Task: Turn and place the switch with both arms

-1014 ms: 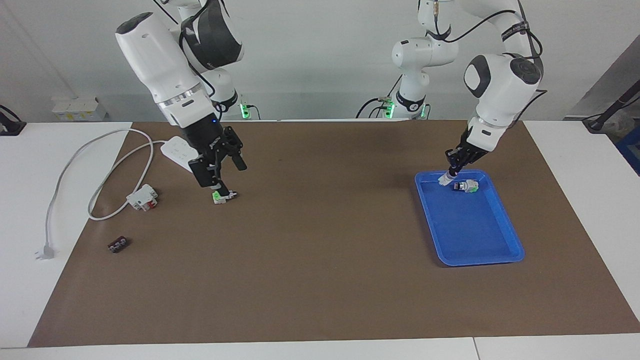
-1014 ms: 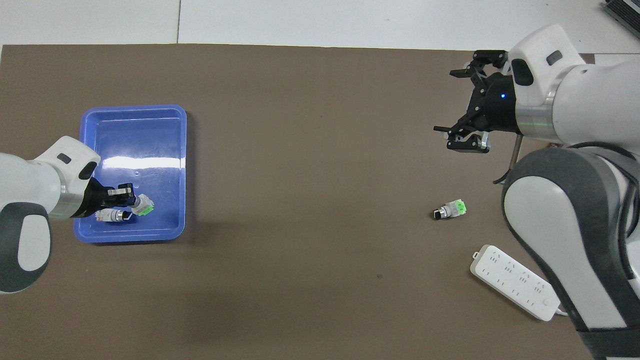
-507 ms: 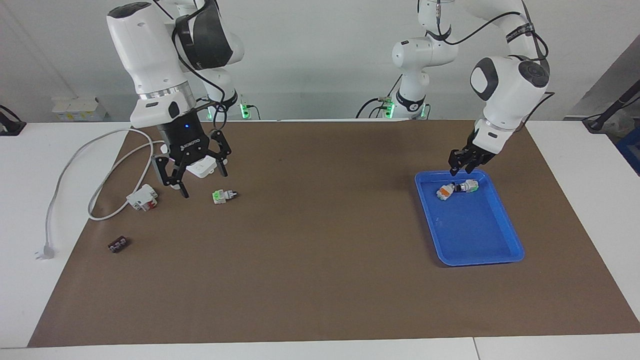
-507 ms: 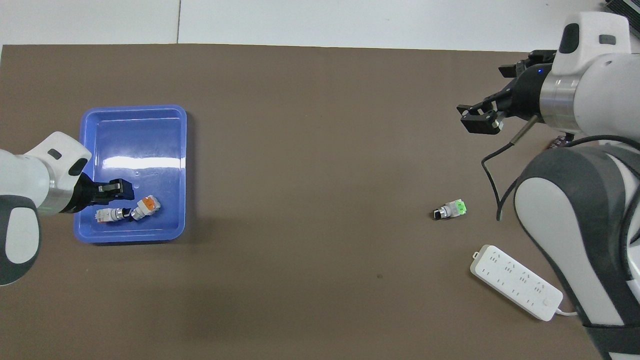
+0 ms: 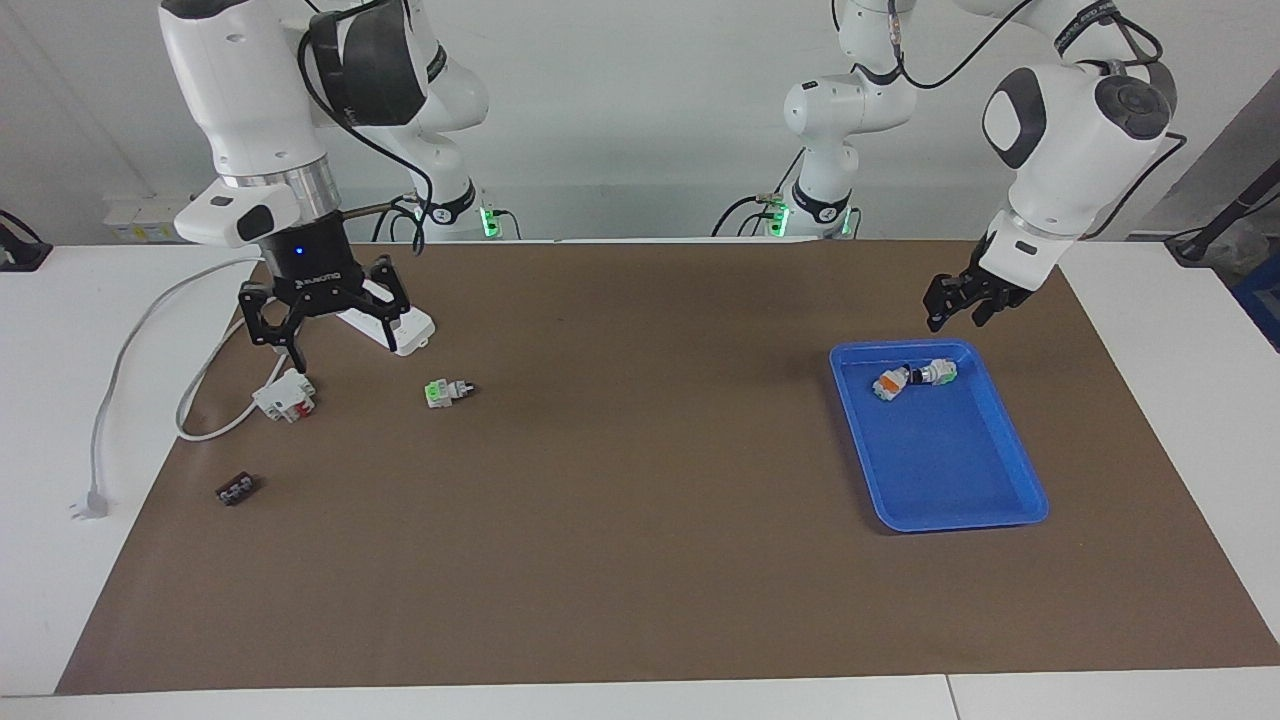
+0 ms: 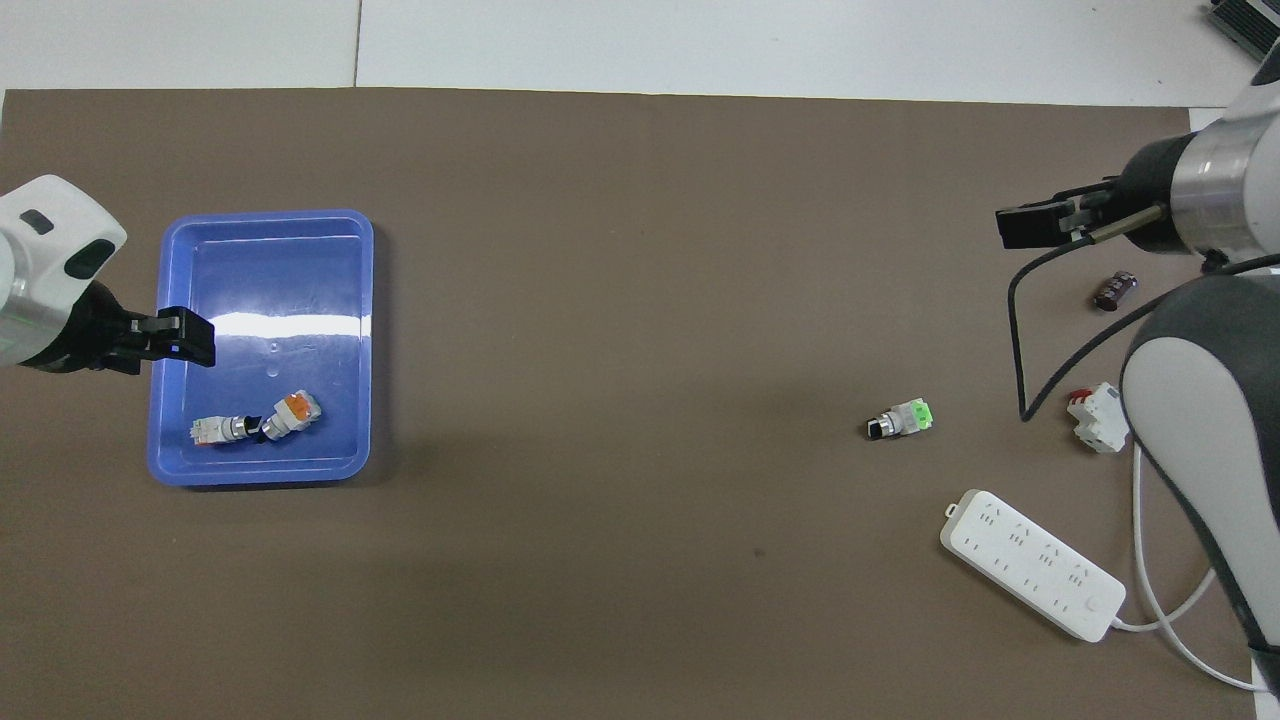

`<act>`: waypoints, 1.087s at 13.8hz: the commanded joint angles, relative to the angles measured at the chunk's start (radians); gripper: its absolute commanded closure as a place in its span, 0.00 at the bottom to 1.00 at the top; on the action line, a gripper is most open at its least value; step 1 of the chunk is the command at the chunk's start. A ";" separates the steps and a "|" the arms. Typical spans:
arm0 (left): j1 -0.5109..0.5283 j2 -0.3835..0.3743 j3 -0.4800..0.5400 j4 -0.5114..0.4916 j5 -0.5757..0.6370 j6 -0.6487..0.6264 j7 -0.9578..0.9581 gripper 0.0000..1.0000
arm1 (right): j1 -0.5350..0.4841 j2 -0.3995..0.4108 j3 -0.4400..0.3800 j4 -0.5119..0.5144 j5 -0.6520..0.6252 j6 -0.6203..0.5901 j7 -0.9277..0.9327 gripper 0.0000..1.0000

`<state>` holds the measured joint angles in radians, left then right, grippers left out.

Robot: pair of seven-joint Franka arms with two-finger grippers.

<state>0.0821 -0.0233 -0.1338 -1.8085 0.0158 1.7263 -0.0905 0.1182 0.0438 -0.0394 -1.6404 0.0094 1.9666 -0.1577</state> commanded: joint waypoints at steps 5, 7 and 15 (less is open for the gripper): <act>-0.053 0.028 -0.021 0.307 0.035 -0.341 0.014 0.13 | -0.037 -0.114 0.023 -0.081 -0.026 -0.247 0.211 0.00; -0.054 0.016 -0.038 0.302 0.032 -0.324 0.017 0.00 | -0.038 -0.114 0.021 -0.081 -0.041 -0.242 0.265 0.00; -0.035 -0.015 -0.027 0.193 -0.010 -0.102 0.098 0.01 | -0.051 -0.064 0.021 0.010 -0.065 -0.307 0.353 0.00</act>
<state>0.0380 -0.0130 -0.1646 -1.5561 0.0233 1.5650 -0.0299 0.0924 -0.0438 -0.0353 -1.6799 -0.0302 1.6940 0.1727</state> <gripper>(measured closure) 0.009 0.000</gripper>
